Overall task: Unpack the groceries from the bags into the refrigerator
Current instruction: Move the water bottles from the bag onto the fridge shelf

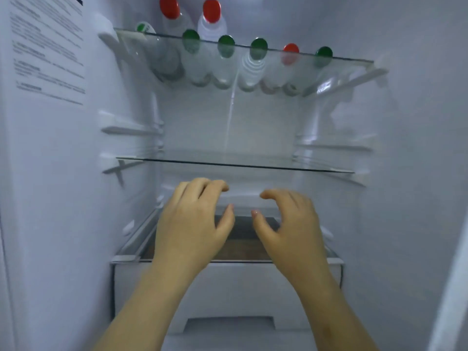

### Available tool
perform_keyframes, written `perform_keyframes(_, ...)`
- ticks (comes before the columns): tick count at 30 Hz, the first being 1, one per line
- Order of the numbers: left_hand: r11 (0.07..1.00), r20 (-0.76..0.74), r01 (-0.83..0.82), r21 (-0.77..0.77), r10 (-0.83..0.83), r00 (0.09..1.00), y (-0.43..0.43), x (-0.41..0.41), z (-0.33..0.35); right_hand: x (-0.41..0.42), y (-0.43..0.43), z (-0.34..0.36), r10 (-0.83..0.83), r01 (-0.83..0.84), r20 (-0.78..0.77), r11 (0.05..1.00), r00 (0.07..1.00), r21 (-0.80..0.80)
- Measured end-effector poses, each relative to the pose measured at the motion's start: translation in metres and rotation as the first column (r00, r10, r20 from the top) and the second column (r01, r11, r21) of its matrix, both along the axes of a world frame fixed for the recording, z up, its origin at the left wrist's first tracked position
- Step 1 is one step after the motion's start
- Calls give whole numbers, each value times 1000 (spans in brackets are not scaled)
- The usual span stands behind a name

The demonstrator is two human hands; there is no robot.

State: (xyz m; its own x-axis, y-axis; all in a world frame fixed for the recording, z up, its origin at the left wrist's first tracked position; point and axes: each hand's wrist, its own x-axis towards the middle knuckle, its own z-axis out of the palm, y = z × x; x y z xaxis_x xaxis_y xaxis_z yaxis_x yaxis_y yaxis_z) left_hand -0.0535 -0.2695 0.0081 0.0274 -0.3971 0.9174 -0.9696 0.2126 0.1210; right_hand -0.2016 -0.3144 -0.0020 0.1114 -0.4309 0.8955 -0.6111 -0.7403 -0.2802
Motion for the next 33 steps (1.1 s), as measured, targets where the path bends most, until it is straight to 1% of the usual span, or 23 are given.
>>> perform_keyframes(2, 999, -19, 31, 44, -30, 999, -1, -6, -18, -9, 3, -20, -4, 5, -17, 998, 1000, 64)
perform_keyframes(6, 986, -31, 83, 147, -80, 996, 0, -20, -61, -29, 13, -62, -66, 76, -64, 984, 996, 160)
perform_keyframes(9, 962, -64, 143, 233, -132, 989, 4, -34, -93, -42, 24, -90, -97, 121, -98, 955, 990, 272)
perform_keyframes(13, 918, -95, 226, 326, -206, 974, 7, -49, -126, -53, 36, -119, -163, 204, -142, 915, 976, 349)
perform_keyframes(19, 846, -100, 340, 410, -329, 939, 12, -62, -156, -64, 56, -155, -232, 258, -113, 840, 966, 478)
perform_keyframes(21, 821, -98, 366, 439, -361, 927, 15, -66, -163, -67, 66, -165, -275, 297, -118, 817, 954, 495)
perform_keyframes(27, 721, -83, 470, 509, -502, 861, 28, -82, -180, -77, 102, -188, -389, 388, -117, 751, 914, 534)
perform_keyframes(31, 634, -83, 545, 549, -608, 790, 40, -102, -189, -93, 135, -202, -515, 495, -126, 683, 848, 538)
perform_keyframes(33, 569, -89, 590, 573, -672, 735, 49, -118, -193, -104, 153, -207, -561, 525, -127, 638, 818, 564)
